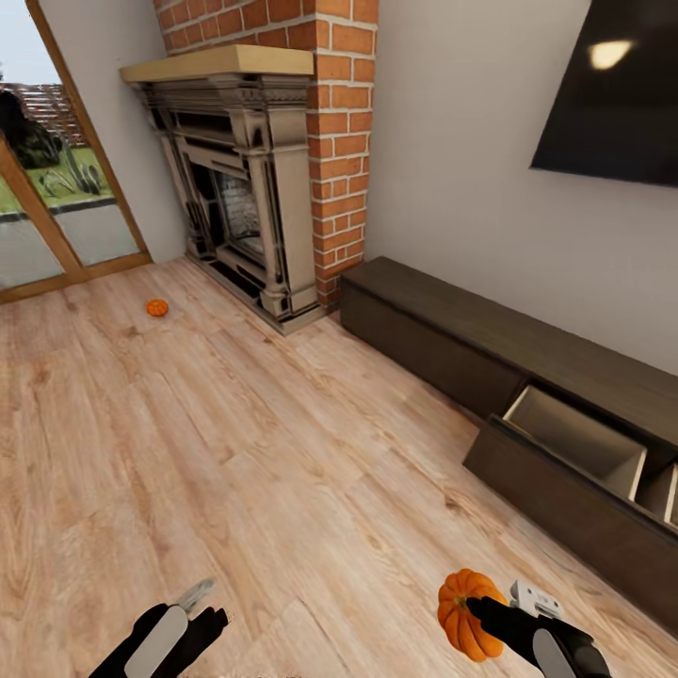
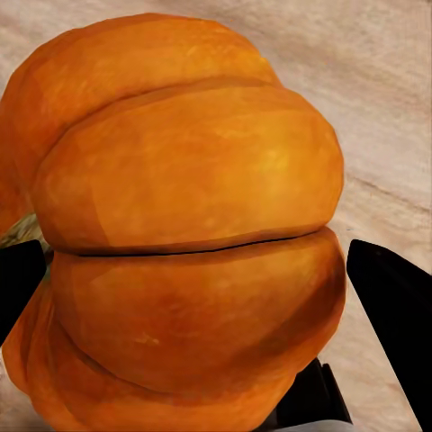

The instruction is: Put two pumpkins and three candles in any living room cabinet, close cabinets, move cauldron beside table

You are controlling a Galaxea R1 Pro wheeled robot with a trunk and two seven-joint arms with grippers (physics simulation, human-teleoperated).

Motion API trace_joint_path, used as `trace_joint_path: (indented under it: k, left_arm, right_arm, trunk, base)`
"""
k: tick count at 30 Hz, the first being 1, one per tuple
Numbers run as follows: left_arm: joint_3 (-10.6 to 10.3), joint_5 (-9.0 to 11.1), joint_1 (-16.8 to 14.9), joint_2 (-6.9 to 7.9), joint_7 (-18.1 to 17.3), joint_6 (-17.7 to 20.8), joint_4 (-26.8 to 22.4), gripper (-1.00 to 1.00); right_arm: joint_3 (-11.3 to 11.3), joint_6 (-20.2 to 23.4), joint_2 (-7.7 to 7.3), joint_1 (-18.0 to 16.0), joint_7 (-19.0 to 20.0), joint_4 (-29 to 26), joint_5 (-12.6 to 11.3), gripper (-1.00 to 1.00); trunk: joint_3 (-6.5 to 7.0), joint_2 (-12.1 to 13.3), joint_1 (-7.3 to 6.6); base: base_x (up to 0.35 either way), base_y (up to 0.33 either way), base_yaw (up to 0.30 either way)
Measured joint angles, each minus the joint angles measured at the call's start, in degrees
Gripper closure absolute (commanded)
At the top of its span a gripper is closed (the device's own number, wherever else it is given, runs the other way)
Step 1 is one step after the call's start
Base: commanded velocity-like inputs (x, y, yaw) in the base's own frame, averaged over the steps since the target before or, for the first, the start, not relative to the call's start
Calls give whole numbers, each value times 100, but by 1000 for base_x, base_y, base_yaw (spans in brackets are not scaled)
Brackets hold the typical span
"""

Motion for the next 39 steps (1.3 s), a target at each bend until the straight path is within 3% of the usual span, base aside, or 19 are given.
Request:
trace_joint_path:
  k: [4,10,17,22,26,39]
  left_arm:
    - [0,-1,0,-14,3,0,4,-100]
    - [0,-1,0,-51,3,-5,7,-100]
    - [7,-11,0,-80,-3,-150,215,-100]
    - [9,-18,0,-93,-4,-173,248,-100]
    - [9,-19,0,-96,-5,-175,251,-100]
    - [9,-23,0,-88,-5,-176,251,-100]
  right_arm:
    - [3,-151,-4,0,9,7,23,100]
    - [-2,-205,3,0,17,13,285,100]
    - [18,-213,6,0,17,14,310,100]
    - [328,-224,9,1,7,15,308,100]
    - [428,-226,5,0,2,15,330,100]
    - [448,-230,5,0,8,15,337,100]
  trunk:
    - [0,0,0]
    - [0,0,0]
    - [0,0,0]
    - [0,0,0]
    - [0,0,0]
    - [0,0,0]
  base:
    - [0,0,286]
    - [0,0,287]
    - [0,0,287]
    - [0,0,286]
    - [0,0,287]
    - [0,0,286]
